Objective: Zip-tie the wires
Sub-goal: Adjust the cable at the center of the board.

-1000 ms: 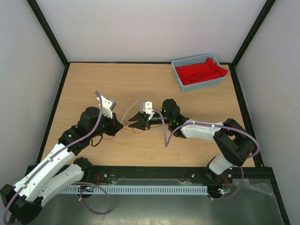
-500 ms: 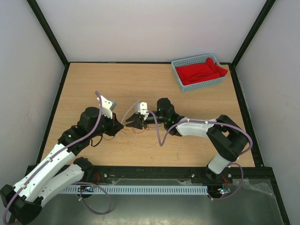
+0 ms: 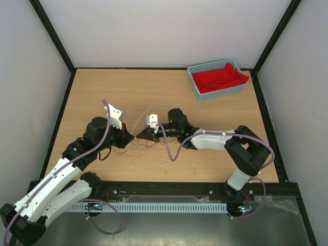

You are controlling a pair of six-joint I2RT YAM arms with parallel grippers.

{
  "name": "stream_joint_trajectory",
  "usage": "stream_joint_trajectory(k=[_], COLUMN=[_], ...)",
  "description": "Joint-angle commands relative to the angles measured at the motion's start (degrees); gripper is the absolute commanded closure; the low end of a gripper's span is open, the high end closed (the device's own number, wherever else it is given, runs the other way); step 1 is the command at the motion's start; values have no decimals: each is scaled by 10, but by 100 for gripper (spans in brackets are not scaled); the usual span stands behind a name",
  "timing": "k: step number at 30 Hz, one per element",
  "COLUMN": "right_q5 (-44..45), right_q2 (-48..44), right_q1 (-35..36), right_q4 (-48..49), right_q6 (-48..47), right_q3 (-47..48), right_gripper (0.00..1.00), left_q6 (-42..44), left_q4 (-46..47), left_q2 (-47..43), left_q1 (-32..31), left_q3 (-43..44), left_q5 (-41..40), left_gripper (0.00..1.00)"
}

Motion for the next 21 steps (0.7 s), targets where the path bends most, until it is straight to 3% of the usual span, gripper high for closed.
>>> stream_joint_trajectory(k=[1, 12, 18, 21], right_q5=[48, 143, 87, 114], right_q2=[-50, -180, -150, -149], right_q1=[2, -29, -29, -29], right_q4=[-47, -134, -119, -129], right_q6=[-24, -10, 11, 4], right_q3=[-5, -62, -55, -59], right_gripper=[100, 100, 100, 100], left_q6=[-5, -16, -14, -11], left_q4=[-12, -43, -42, -44], left_q2=[-12, -25, -25, -31], left_q1=[6, 35, 38, 39], left_q3=[13, 5, 10, 9], left_q5=[-30, -85, -74, -85], left_gripper=[100, 100, 100, 100])
